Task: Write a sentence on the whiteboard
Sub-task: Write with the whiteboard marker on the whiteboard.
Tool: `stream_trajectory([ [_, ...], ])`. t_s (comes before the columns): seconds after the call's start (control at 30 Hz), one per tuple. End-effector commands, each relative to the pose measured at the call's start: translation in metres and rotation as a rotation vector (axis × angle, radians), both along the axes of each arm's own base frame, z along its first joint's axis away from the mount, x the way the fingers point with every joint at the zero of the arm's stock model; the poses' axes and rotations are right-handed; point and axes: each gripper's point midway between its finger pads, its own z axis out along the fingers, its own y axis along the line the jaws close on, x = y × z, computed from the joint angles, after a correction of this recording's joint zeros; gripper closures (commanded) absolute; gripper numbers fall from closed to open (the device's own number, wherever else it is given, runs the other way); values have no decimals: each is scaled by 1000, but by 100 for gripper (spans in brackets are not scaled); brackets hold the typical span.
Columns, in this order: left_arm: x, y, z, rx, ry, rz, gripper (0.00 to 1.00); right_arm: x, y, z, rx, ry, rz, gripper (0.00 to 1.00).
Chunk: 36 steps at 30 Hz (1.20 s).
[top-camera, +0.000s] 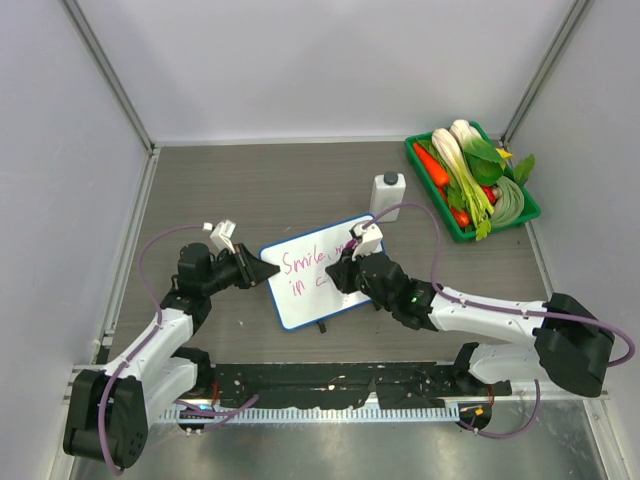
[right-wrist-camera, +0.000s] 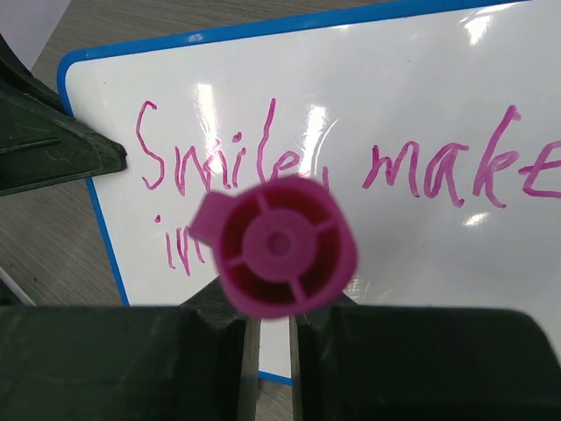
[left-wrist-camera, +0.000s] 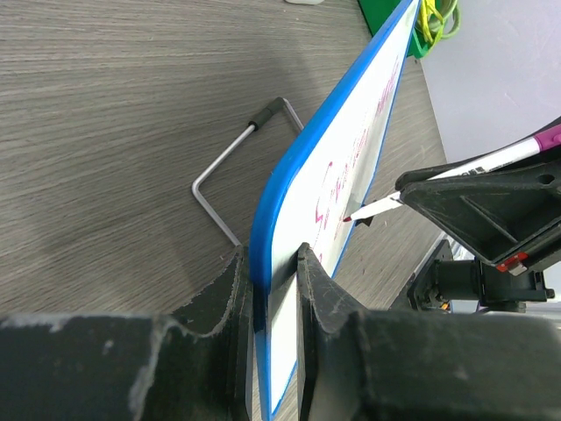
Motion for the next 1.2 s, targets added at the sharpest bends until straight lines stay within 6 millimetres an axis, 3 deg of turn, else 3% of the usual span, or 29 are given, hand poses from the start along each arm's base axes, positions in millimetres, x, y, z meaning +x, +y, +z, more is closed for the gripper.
stream_trajectory([
  [0.0, 17, 29, -26, 158, -20, 125, 100, 9, -3, 38, 58, -73, -38, 99],
  [0.17, 17, 29, -26, 156, -20, 125, 100, 12, -8, 49, 78, -96, -66, 98],
  [0.4, 16, 29, -26, 158, -21, 124, 100, 18, -5, 47, 60, -96, -82, 99],
  [0.77, 16, 29, -25, 157, -24, 124, 100, 21, -2, 26, 9, -59, -77, 99],
  [1.17, 16, 29, -25, 156, -23, 126, 100, 9, -3, 6, -31, -6, -35, 98],
])
